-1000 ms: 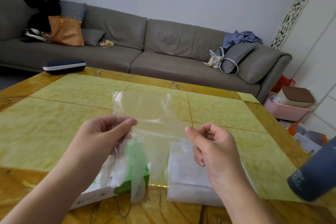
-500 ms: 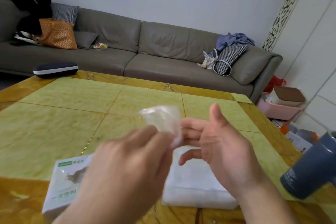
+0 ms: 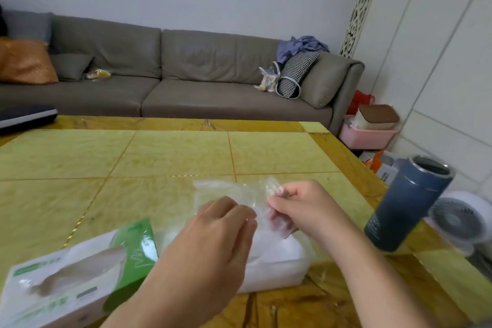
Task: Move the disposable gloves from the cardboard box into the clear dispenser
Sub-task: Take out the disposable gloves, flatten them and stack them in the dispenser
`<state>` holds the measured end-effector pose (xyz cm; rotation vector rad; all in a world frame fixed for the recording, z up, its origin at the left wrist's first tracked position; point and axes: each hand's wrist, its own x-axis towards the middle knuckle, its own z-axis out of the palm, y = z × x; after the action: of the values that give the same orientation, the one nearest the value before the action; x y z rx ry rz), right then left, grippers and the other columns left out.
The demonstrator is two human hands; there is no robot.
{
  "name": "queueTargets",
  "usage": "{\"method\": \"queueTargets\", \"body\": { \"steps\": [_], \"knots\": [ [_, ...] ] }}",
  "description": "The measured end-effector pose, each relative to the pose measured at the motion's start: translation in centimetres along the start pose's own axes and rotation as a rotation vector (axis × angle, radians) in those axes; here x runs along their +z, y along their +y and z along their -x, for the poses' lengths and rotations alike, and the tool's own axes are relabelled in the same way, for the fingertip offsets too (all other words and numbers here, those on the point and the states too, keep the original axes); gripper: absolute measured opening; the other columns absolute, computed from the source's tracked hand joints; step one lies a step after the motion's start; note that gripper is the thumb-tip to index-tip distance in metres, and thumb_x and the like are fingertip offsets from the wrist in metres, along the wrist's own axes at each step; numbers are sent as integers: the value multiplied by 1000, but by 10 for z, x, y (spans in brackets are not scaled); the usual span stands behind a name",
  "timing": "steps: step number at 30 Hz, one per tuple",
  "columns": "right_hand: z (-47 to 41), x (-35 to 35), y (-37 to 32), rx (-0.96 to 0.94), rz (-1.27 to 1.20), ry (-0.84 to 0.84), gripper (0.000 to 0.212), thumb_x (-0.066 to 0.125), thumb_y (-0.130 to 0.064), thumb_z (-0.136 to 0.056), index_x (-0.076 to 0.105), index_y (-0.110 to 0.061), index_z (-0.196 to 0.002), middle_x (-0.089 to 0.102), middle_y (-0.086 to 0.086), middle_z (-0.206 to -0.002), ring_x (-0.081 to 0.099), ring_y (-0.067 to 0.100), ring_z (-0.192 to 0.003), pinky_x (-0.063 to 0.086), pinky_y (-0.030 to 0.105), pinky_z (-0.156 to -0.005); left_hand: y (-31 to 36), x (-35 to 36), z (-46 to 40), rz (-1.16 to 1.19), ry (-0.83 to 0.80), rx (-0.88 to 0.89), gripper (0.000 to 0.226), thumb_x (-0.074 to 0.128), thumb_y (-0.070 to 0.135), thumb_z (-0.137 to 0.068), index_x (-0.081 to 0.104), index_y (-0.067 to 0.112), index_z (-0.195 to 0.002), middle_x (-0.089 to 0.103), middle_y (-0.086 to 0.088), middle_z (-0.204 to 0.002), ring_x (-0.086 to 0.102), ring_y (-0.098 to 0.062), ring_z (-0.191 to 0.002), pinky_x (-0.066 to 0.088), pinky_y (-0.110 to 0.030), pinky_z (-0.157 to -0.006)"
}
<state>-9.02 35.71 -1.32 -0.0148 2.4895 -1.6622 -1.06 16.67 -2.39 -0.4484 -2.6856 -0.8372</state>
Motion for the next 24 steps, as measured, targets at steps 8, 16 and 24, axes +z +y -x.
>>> {"method": "queueTargets", "body": {
  "steps": [8, 16, 24],
  "knots": [
    [-4, -4, 12, 69, 354, -13, 25, 59, -4, -99, 75, -3, -80, 76, 5, -64, 73, 19, -51, 53, 24, -47, -18, 34, -46, -163, -501, -227, 49, 65, 46, -97, 53, 34, -143, 61, 16, -125, 57, -3, -91, 48, -20, -84],
    [-9, 3, 16, 23, 675, 67, 24, 59, 0, -90, 64, -4, -66, 70, 7, -58, 64, 18, -38, 61, 36, -49, -21, 29, -62, -287, -750, -256, 72, 61, 65, -93, 40, 36, -155, 59, 19, -140, 58, -7, -125, 45, -26, -107],
    [-1, 4, 9, -4, 869, 86, 33, 57, 2, -81, 37, -17, -63, 39, 2, -65, 35, 23, -48, 25, 28, -44, -22, 37, -70, -459, -791, -199, 74, 76, 60, -81, 48, 40, -147, 62, 12, -129, 64, -13, -102, 55, -31, -93]
  ]
}}
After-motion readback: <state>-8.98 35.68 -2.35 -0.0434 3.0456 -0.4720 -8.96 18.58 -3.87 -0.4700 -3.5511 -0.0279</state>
